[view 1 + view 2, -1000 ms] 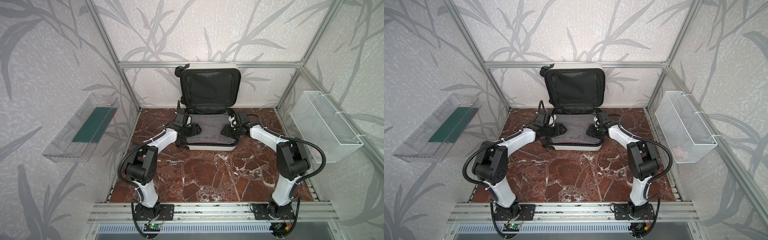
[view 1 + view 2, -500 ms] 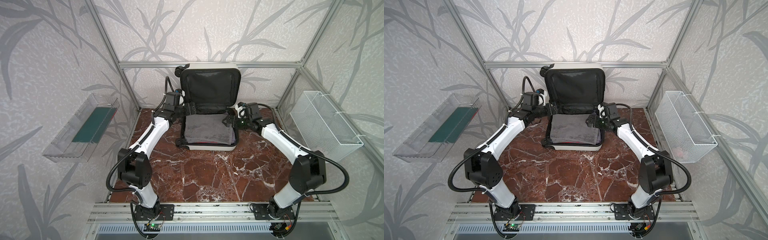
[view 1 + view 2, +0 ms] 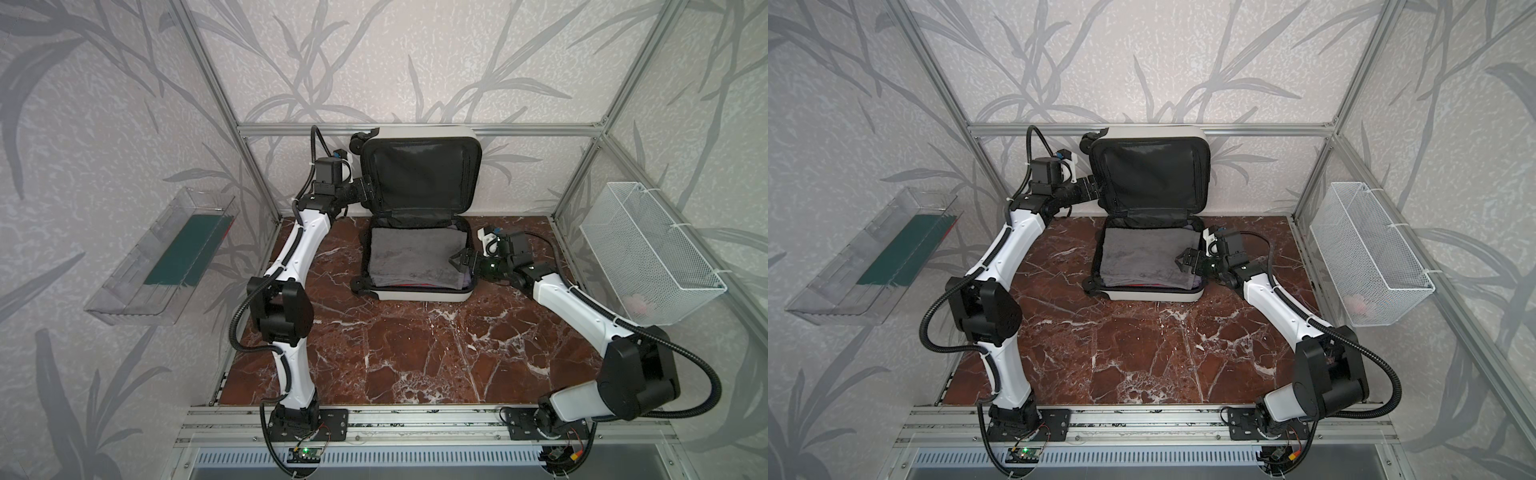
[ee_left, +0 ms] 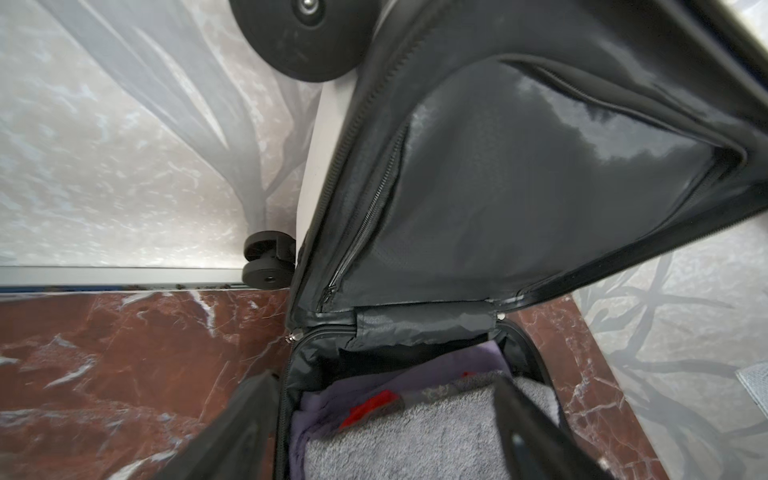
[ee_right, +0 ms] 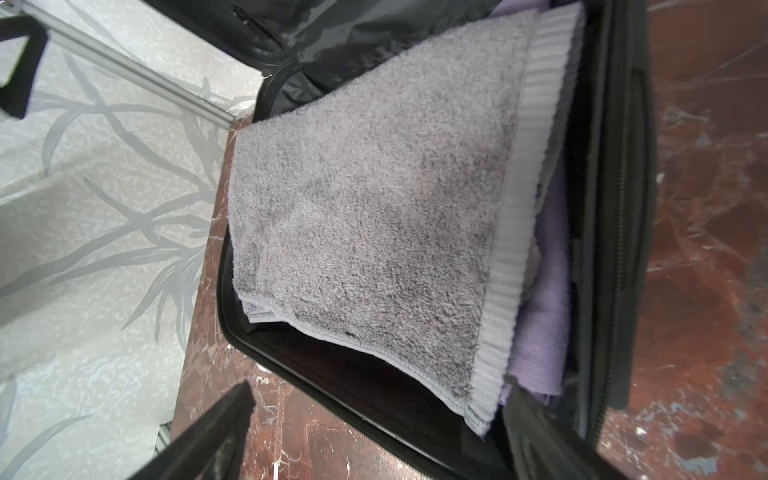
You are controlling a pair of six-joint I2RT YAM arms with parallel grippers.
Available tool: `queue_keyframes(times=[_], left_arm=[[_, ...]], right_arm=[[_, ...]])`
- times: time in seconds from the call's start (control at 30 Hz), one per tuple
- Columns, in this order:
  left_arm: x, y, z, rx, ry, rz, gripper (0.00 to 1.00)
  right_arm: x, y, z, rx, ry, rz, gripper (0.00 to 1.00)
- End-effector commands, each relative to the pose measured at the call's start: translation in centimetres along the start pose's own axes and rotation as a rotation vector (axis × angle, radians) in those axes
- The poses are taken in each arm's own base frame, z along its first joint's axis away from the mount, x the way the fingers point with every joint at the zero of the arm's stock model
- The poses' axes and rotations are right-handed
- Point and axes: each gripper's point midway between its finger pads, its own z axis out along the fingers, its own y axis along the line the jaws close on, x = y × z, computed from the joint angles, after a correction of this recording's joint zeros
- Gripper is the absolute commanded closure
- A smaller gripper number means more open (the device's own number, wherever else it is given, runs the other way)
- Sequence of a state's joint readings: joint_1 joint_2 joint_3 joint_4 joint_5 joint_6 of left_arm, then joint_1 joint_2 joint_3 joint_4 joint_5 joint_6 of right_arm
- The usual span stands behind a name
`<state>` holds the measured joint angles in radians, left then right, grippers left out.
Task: Pack the luggage
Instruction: 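Raise the left gripper to the suitcase lid edge while the right gripper withdraws, then swing the suitcase lid down closed with the left gripper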
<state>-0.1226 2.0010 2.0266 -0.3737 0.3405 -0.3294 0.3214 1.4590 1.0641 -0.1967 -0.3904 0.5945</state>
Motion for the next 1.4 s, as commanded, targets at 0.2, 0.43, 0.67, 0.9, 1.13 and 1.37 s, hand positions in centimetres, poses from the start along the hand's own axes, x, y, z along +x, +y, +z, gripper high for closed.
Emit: queue_keyframes(times=[0.2, 0.43, 0.67, 0.9, 1.13, 1.37], left_arm=[[-2.2, 1.3, 1.9, 0.08, -0.059, 0.041, 0.34], [-2.4, 1.2, 3.7, 0.143, -0.095, 0.021, 0.34], [-3.1, 0.9, 5.2, 0.199, -0.132, -0.019, 0.4], [-4.5, 0.2, 5.3, 0.243, -0.192, -0.036, 0.67], [-4.4, -0.9, 4.2, 0.279, -0.187, -0.046, 1.0], [-3.2, -1.7, 1.1, 0.288, -0.209, -0.066, 1.0]], right_arm=[[-1.2, 2.5, -0.9, -0.106, -0.039, -0.038, 0.17], [-1.0, 2.0, -0.6, -0.082, -0.019, -0.033, 0.21], [-0.8, 1.6, -0.9, -0.058, -0.004, -0.038, 0.24], [-0.6, 1.4, -1.5, -0.041, 0.002, -0.047, 0.29], [-0.8, 1.3, -2.2, -0.039, -0.015, -0.038, 0.34], [-2.1, 1.0, -4.0, -0.032, -0.069, -0.015, 0.37]])
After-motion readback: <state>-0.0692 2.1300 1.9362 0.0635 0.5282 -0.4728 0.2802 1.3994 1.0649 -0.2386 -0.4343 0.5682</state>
